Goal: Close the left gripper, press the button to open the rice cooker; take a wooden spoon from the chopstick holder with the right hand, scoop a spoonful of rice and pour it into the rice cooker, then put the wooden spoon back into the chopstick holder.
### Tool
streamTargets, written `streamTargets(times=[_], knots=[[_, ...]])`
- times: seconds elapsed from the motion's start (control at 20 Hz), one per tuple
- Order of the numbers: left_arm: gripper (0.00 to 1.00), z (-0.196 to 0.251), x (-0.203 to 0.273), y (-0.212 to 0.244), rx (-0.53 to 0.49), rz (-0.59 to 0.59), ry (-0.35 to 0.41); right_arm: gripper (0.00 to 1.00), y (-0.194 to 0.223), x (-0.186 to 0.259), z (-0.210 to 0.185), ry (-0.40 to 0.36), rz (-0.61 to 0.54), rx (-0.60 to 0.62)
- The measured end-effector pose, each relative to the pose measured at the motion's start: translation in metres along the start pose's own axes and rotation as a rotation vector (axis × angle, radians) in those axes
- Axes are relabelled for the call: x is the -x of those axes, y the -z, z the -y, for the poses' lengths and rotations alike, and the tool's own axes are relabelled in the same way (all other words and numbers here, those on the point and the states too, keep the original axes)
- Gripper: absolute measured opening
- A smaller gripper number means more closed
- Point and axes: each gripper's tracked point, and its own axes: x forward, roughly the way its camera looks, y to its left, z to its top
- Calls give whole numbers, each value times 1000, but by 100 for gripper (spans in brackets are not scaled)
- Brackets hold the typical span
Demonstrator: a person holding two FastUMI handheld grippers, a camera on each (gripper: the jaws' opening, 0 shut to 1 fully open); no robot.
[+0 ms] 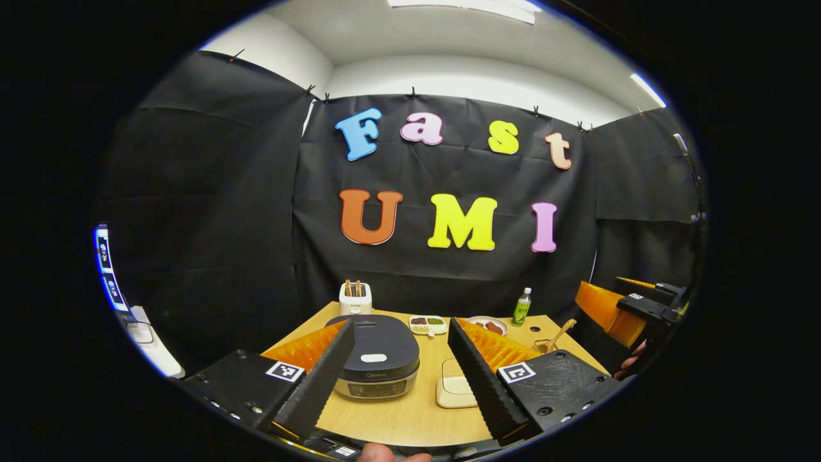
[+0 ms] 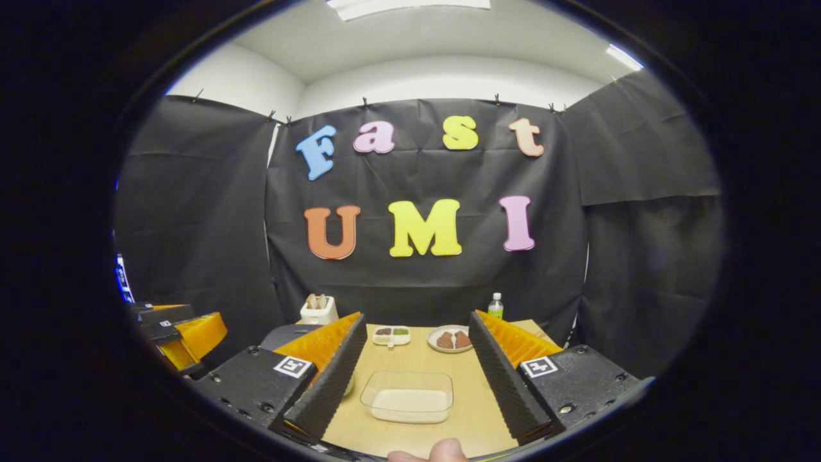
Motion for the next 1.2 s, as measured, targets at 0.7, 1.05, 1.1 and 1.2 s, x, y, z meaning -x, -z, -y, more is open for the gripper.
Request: streamTargets(times=[0.7,1.05,1.1,1.2], knots=[[41,0,-89,61,89,-317,-112,100,6,-114,75,-50,-41,-17],[0,-17,-142,110,175,-521,-159,100,24,-170,150,20,-98,-61],[0,-22,-150,115,186,-542,-164,97,25,-174,159,32,-100,-64],[0,-28,-164,131,221,-600,-166,97,32,-182,173,47,-116,-70]])
